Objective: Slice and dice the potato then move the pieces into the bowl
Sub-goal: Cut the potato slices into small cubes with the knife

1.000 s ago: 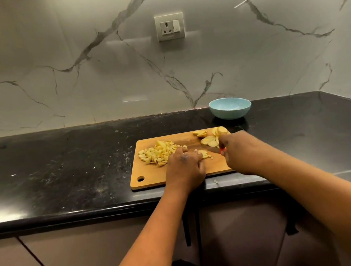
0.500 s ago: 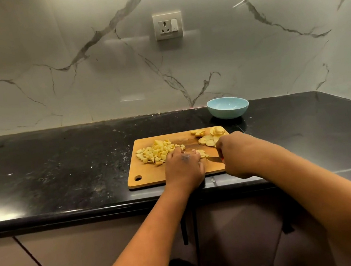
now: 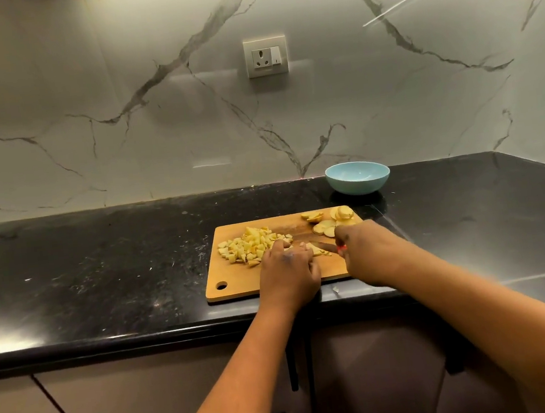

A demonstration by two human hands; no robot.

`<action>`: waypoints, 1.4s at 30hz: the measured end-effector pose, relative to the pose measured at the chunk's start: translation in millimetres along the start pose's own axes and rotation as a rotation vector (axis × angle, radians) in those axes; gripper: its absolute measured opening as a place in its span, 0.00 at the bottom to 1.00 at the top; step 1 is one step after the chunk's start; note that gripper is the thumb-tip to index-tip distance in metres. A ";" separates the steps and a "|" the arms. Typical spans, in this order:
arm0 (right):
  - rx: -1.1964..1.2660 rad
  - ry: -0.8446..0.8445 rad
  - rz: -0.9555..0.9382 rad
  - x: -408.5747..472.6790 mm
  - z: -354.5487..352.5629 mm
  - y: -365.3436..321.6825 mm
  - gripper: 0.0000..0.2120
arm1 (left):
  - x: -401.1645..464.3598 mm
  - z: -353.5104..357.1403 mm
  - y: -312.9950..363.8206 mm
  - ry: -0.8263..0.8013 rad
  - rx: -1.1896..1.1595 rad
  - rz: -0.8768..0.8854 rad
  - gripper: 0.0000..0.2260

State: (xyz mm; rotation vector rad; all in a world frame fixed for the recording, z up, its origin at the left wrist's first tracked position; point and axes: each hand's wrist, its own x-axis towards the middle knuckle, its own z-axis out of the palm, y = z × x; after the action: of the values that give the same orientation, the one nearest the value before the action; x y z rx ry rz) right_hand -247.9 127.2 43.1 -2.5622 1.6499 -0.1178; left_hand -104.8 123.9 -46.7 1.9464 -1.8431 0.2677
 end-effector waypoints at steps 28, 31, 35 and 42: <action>0.103 0.079 -0.011 -1.2 -2.7 -0.4 0.14 | -0.9 1.1 -1.7 0.013 -0.052 -0.053 0.17; 0.092 0.063 -0.018 -0.4 5.5 -1.3 0.12 | -1.1 3.8 -3.3 0.011 -0.038 -0.047 0.16; 0.159 0.047 0.006 1.2 13.3 -5.2 0.12 | 0.2 4.6 -3.4 0.014 -0.004 -0.027 0.15; 0.024 -0.043 0.018 -2.6 -4.5 -4.3 0.17 | -0.4 0.6 3.1 -0.016 0.089 0.000 0.16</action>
State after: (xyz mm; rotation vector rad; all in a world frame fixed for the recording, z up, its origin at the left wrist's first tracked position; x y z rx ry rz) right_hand -245.5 131.2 48.1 -2.5140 1.6462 -0.0800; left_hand -108.0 124.0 -46.8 2.0133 -1.8708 0.3405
